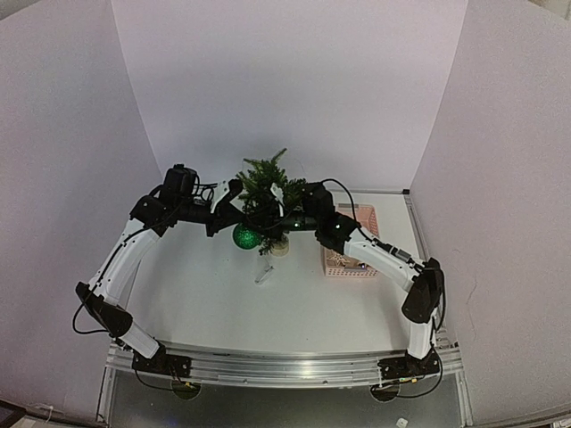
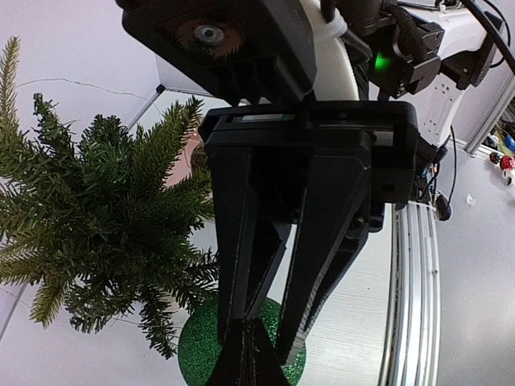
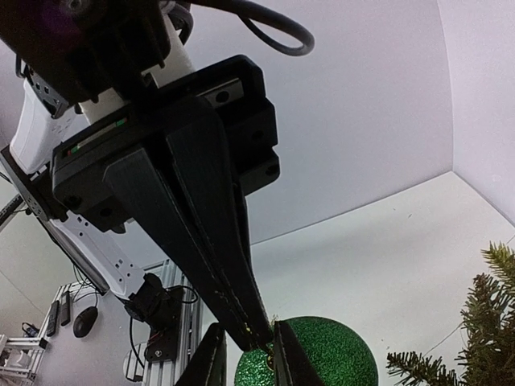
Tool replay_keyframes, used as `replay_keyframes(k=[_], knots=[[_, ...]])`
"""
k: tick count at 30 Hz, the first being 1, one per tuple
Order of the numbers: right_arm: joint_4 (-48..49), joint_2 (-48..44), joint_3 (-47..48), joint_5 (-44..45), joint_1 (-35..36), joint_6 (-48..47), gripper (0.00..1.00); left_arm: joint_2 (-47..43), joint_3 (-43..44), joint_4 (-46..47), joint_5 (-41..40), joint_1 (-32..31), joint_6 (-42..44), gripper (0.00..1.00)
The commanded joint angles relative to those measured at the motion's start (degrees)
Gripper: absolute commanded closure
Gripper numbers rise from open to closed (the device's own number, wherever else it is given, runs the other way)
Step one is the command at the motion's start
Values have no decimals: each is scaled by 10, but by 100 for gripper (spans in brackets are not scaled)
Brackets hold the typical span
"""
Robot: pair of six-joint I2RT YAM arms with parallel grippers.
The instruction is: Decorate the small christmas tree
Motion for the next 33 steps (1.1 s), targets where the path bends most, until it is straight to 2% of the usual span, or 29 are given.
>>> replay_keyframes(k=[1, 14, 27, 33], knots=[[26, 9, 16, -20, 2, 8, 82, 0, 29, 8, 7, -2, -6, 100], [26, -8, -12, -13, 2, 5, 65, 7, 44, 8, 5, -2, 1, 100], [27, -4, -4, -1, 2, 9, 100, 2, 33, 2, 8, -2, 1, 100], [26, -19, -28, 43, -4, 24, 100, -4, 29, -8, -10, -2, 0, 100]])
